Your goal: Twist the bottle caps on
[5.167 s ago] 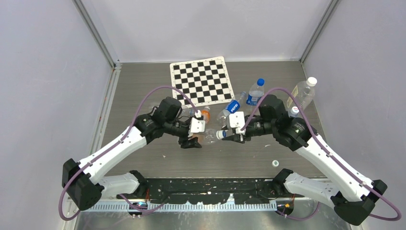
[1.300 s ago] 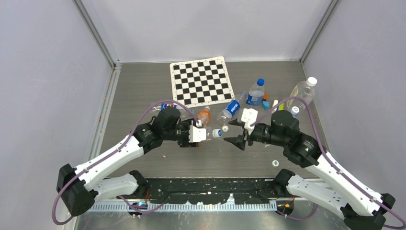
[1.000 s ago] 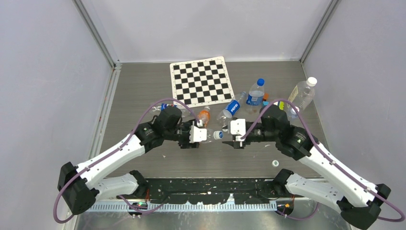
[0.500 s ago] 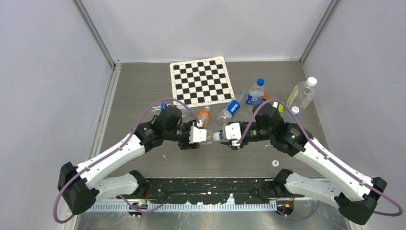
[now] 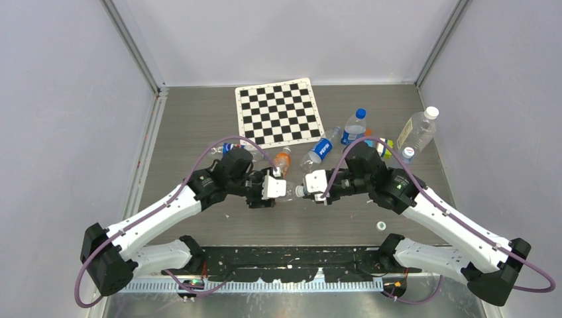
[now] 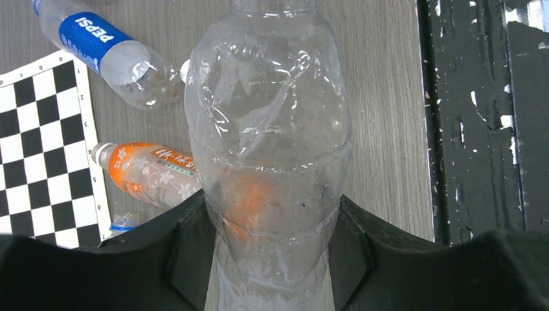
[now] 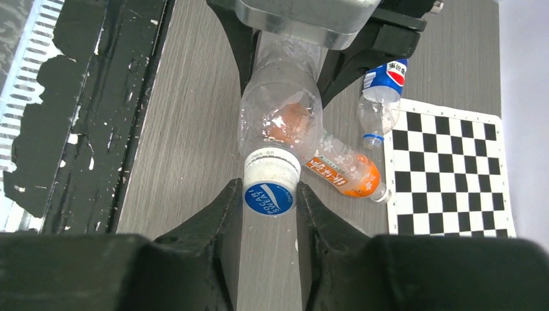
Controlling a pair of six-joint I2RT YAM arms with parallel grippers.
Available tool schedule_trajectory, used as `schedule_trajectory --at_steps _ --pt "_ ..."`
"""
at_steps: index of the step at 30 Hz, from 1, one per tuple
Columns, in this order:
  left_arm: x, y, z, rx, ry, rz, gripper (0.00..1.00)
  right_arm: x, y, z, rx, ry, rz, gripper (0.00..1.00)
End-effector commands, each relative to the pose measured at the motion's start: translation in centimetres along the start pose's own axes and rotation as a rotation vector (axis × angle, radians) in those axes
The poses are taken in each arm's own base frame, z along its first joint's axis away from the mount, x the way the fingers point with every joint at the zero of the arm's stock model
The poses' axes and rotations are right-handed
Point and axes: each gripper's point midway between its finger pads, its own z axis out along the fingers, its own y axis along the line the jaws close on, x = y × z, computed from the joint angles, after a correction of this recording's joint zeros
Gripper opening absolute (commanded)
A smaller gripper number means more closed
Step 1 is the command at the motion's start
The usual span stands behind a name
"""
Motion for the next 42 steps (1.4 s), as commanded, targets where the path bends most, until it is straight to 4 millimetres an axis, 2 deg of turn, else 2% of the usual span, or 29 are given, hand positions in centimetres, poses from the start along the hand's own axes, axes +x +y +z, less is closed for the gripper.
schedule_trajectory --at_steps 1,2,3,4,6,7,8,10,13,14,16,18,21,22,24,25,26,27,29,30,31,32,33,34,35,39,42 --pt "-2.1 2.1 -0.8 -0.079 -0.048 0.033 0.13 -0.2 -0.6 0.5 0.042 0.006 0.172 0.04" --pt "-1.9 2.4 -0.9 -0.097 -0.038 0.039 0.13 0.0 -0.6 0.7 0.052 0.009 0.228 0.02" --pt "-1.7 2.7 -1.0 -0.118 -0.027 0.045 0.13 -0.2 -0.5 1.2 0.076 -0.010 0.376 0.01" --pt "-1.5 3.0 -1.1 -0.136 -0.017 0.049 0.13 0.2 -0.8 1.4 0.105 -0.001 0.453 0.01" --pt "-1.3 3.4 -1.4 -0.168 -0.008 0.066 0.13 0.4 -1.1 1.9 0.176 -0.016 0.706 0.01" --pt "-1.2 3.6 -1.5 -0.181 -0.005 0.074 0.13 -0.2 -1.5 2.1 0.219 -0.049 0.888 0.00" --pt "-1.1 3.7 -1.6 -0.193 -0.001 0.081 0.13 0.3 -2.2 2.1 0.282 -0.055 0.980 0.00" --pt "-1.0 3.9 -1.8 -0.209 0.004 0.096 0.13 0.4 -3.0 2.1 0.395 -0.110 1.327 0.00" --pt "-1.0 4.1 -2.0 -0.227 0.006 0.110 0.13 0.7 -3.7 2.1 0.492 -0.177 1.627 0.00" --pt "-1.1 4.2 -2.0 -0.231 0.005 0.117 0.13 1.0 -3.9 2.2 0.536 -0.200 1.786 0.00" --pt "-1.1 4.2 -2.1 -0.240 0.002 0.132 0.13 1.4 -4.2 2.5 0.569 -0.226 1.903 0.00" --pt "-1.1 4.2 -2.2 -0.248 0.003 0.139 0.13 1.0 -4.9 2.6 0.567 -0.290 1.938 0.00" --pt "-0.9 4.3 -2.2 -0.253 0.011 0.139 0.13 0.1 -5.7 2.1 0.560 -0.331 1.816 0.00" --pt "-0.9 4.3 -2.2 -0.252 0.011 0.136 0.13 -0.1 -5.8 1.8 0.554 -0.311 1.697 0.01" --pt "-0.9 4.1 -2.2 -0.240 0.014 0.127 0.13 -0.5 -5.7 1.3 0.531 -0.269 1.514 0.11" --pt "-0.9 4.0 -2.1 -0.231 0.014 0.122 0.13 -0.7 -5.5 1.0 0.510 -0.246 1.396 0.22" --pt "-0.9 3.8 -2.0 -0.219 0.017 0.114 0.13 -0.8 -5.4 0.8 0.498 -0.234 1.324 0.28" --pt "-0.9 3.7 -1.9 -0.210 0.016 0.107 0.14 -1.0 -4.9 0.5 0.461 -0.209 1.167 0.39" --pt "-1.1 3.6 -1.8 -0.197 0.013 0.099 0.14 -0.8 -4.2 -0.1 0.423 -0.165 0.946 0.48" --pt "-1.1 3.5 -1.8 -0.191 0.011 0.096 0.14 -1.0 -4.0 -0.6 0.415 -0.164 0.873 0.50" --pt "-1.0 3.4 -1.7 -0.187 0.012 0.093 0.14 -0.3 -3.8 -0.9 0.409 -0.121 0.735 0.51" --pt "-1.0 3.4 -1.7 -0.184 0.012 0.091 0.14 -0.5 -3.3 -1.4 0.388 -0.121 0.646 0.51" --pt "-0.9 3.4 -1.6 -0.182 0.015 0.089 0.14 0.4 -2.7 -1.6 0.358 -0.065 0.485 0.51" --pt "-0.9 3.3 -1.5 -0.179 0.017 0.087 0.14 0.0 -2.1 -2.0 0.322 -0.070 0.392 0.52" --pt "-0.8 3.3 -1.5 -0.176 0.020 0.086 0.14 0.5 -1.8 -2.2 0.306 -0.045 0.279 0.53" --pt "-0.9 3.1 -1.2 -0.156 0.014 0.075 0.15 -0.3 -1.5 -2.9 0.285 -0.070 0.073 0.55" --pt "-1.0 2.9 -1.0 -0.141 0.005 0.068 0.15 -1.3 -1.2 -2.6 0.230 -0.097 0.008 0.55"
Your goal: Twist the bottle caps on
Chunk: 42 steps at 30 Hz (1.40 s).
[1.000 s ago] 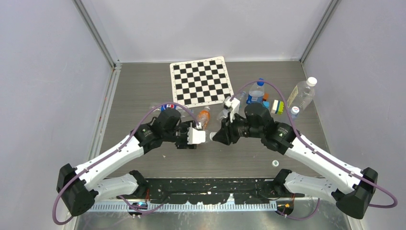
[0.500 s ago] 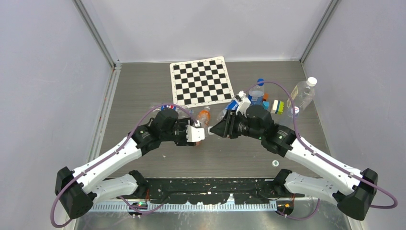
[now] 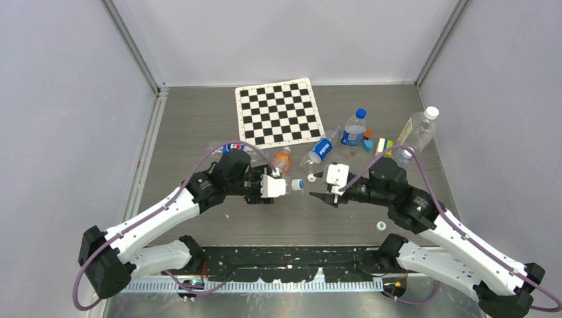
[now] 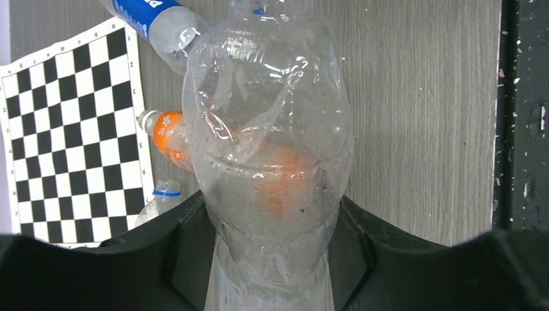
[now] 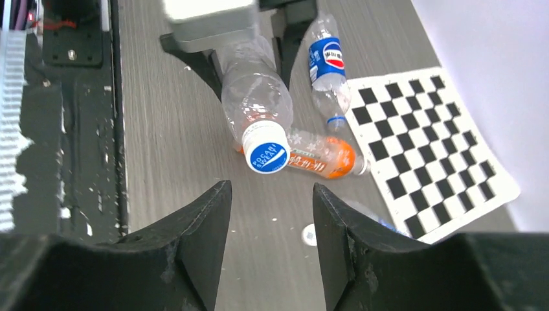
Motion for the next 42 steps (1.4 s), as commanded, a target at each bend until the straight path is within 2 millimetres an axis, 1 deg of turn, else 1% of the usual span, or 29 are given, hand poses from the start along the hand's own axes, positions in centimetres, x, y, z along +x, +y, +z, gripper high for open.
schedule_trajectory --at_steps 1,5,11,18,28,31,34,36,38,39,42 --pt "-2.6 0.8 -0.3 0.000 -0.080 0.000 0.15 -1.1 0.7 0.5 -0.115 -0.047 -0.267 0.55" --pt "-2.8 0.5 -0.3 0.011 -0.089 -0.003 0.15 -1.5 1.3 1.3 -0.185 -0.056 -0.291 0.54" --pt "-3.1 0.3 -0.3 0.025 -0.102 -0.007 0.15 -1.1 1.2 2.6 -0.216 -0.043 -0.319 0.52" --pt "-3.2 0.2 -0.3 0.034 -0.107 -0.010 0.15 -1.6 0.4 2.9 -0.185 -0.055 -0.352 0.51" --pt "-3.3 0.0 -0.4 0.046 -0.110 -0.011 0.15 -1.3 1.0 3.2 -0.220 -0.051 -0.333 0.49" --pt "-3.4 0.1 -0.5 0.038 -0.110 -0.009 0.15 -1.2 1.5 3.2 -0.244 -0.041 -0.280 0.48" --pt "-3.2 0.5 -0.6 0.015 -0.100 -0.007 0.15 -0.7 2.4 3.0 -0.286 -0.015 -0.202 0.46" --pt "-3.0 0.8 -0.7 -0.004 -0.092 -0.006 0.15 -0.3 3.1 2.7 -0.301 0.005 -0.119 0.46" --pt "-3.0 1.1 -0.9 -0.027 -0.091 -0.003 0.15 0.0 3.8 2.3 -0.304 0.027 0.001 0.45" --pt "-3.0 1.2 -1.0 -0.036 -0.091 -0.003 0.15 0.3 4.1 2.2 -0.308 0.038 0.032 0.45" --pt "-3.0 1.8 -1.3 -0.074 -0.088 -0.005 0.15 0.3 5.1 1.3 -0.323 0.056 0.138 0.44"
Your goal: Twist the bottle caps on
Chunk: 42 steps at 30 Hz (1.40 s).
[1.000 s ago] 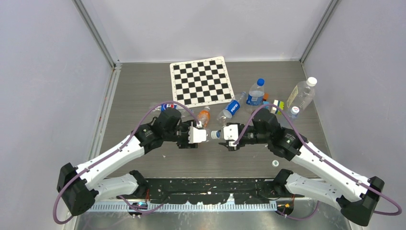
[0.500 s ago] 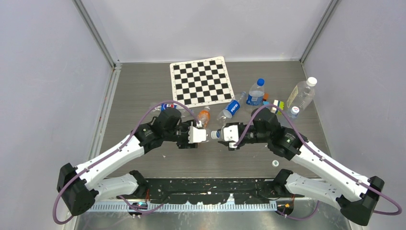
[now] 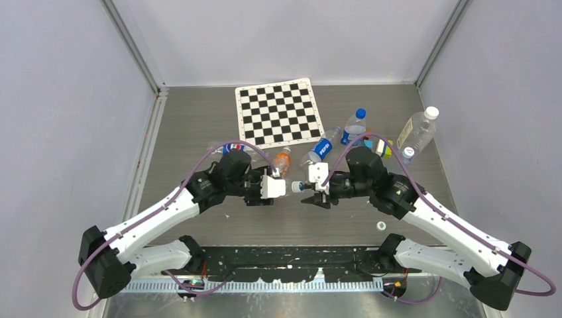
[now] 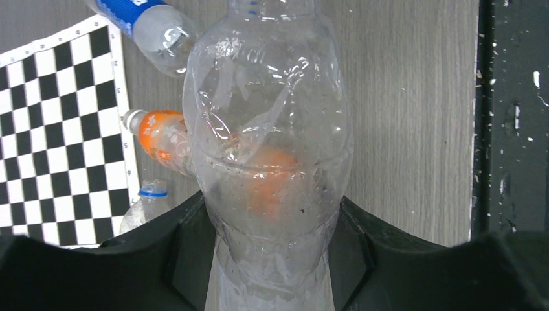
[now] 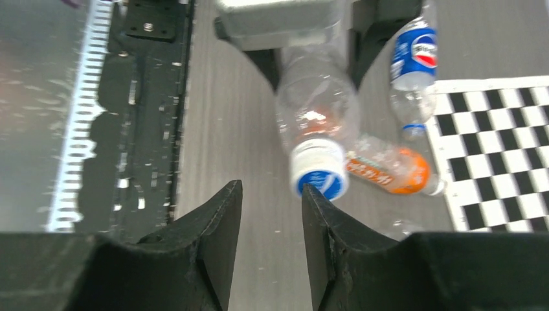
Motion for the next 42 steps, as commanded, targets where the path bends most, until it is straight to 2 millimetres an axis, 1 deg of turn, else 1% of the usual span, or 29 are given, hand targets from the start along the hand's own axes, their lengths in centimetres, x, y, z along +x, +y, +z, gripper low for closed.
schedule_trajectory --at_steps 1,4,7,9,12,14,15,16,17,18,22,28,31,36,42 --pt "-3.2 2.7 -1.5 -0.125 -0.095 0.035 0.15 -0.8 2.8 -1.0 -0.073 -0.011 0.217 0.44" --pt "-3.4 2.8 -1.6 -0.131 -0.106 0.035 0.15 -0.5 3.4 -1.6 -0.071 0.009 0.271 0.44" --pt "-3.5 2.5 -1.5 -0.115 -0.114 0.035 0.15 -0.9 2.6 -2.3 -0.011 -0.004 0.239 0.46" --pt "-3.5 2.2 -1.3 -0.098 -0.115 0.034 0.15 -1.8 1.6 -2.8 0.046 -0.053 0.179 0.50" --pt "-3.5 1.7 -0.9 -0.060 -0.118 0.027 0.15 -4.1 0.3 -3.2 0.102 -0.160 0.055 0.55" --pt "-3.6 1.5 -0.7 -0.042 -0.121 0.025 0.15 -5.5 0.0 -3.4 0.097 -0.201 -0.012 0.57" --pt "-3.6 1.4 -0.6 -0.033 -0.123 0.023 0.15 -5.8 0.0 -3.2 0.077 -0.209 -0.037 0.59" --pt "-3.6 1.3 -0.5 -0.027 -0.126 0.021 0.15 -6.6 0.1 -3.2 0.059 -0.227 -0.057 0.60" --pt "-3.7 1.2 -0.5 -0.023 -0.127 0.021 0.15 -6.5 0.0 -2.7 0.044 -0.221 -0.066 0.61" --pt "-3.7 1.2 -0.5 -0.020 -0.130 0.020 0.15 -7.1 0.0 -2.7 0.025 -0.235 -0.077 0.62" --pt "-3.8 1.1 -0.5 -0.015 -0.135 0.021 0.15 -6.9 -0.3 -1.0 -0.033 -0.215 -0.094 0.64" --pt "-4.1 1.1 -0.8 -0.018 -0.145 0.025 0.15 -5.4 -0.6 0.3 -0.061 -0.159 -0.116 0.64" --pt "-4.2 1.1 -0.9 -0.021 -0.150 0.027 0.15 -4.0 -0.5 0.3 -0.070 -0.096 -0.106 0.63" --pt "-4.3 1.1 -1.1 -0.029 -0.153 0.030 0.15 -2.8 -0.3 -0.3 -0.054 -0.053 -0.091 0.61" --pt "-4.5 1.3 -1.2 -0.041 -0.163 0.031 0.15 -0.9 0.6 -0.8 -0.050 -0.005 -0.050 0.59"
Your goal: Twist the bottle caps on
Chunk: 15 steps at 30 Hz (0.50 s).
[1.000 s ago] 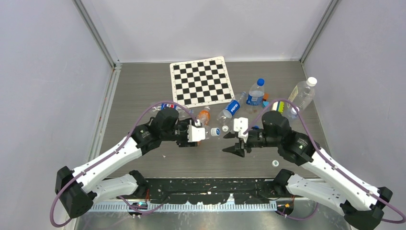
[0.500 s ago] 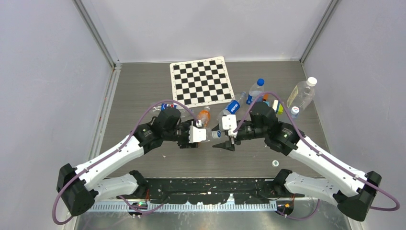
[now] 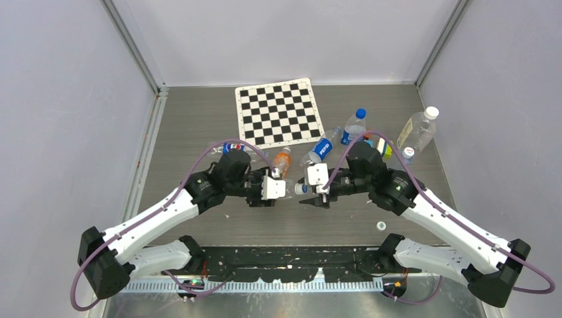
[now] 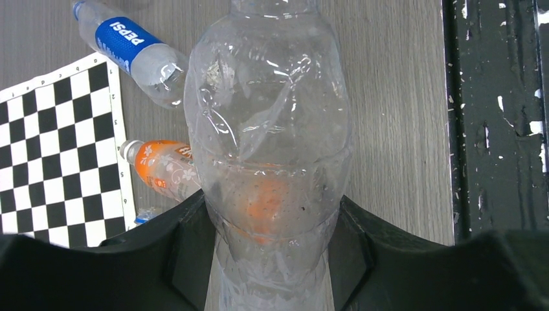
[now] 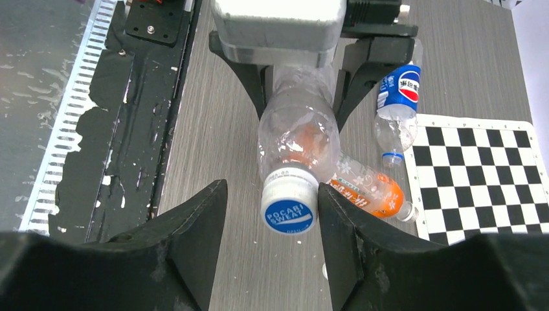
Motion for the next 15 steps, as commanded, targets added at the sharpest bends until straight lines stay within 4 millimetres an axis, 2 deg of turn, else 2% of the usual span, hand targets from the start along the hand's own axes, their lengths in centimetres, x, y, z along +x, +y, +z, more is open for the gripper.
schedule_trajectory --at_steps 1,6,15 --pt "-2.7 1.6 -1.1 -0.061 -0.082 0.028 0.15 0.8 0.8 -1.1 0.012 0.029 0.031 0.58" --pt "-2.9 1.9 -1.3 -0.082 -0.091 0.027 0.15 1.6 1.7 -1.0 0.005 0.034 0.092 0.56" --pt "-3.2 3.2 -1.8 -0.164 -0.113 0.008 0.14 1.6 3.6 -0.3 -0.043 -0.007 0.303 0.46"
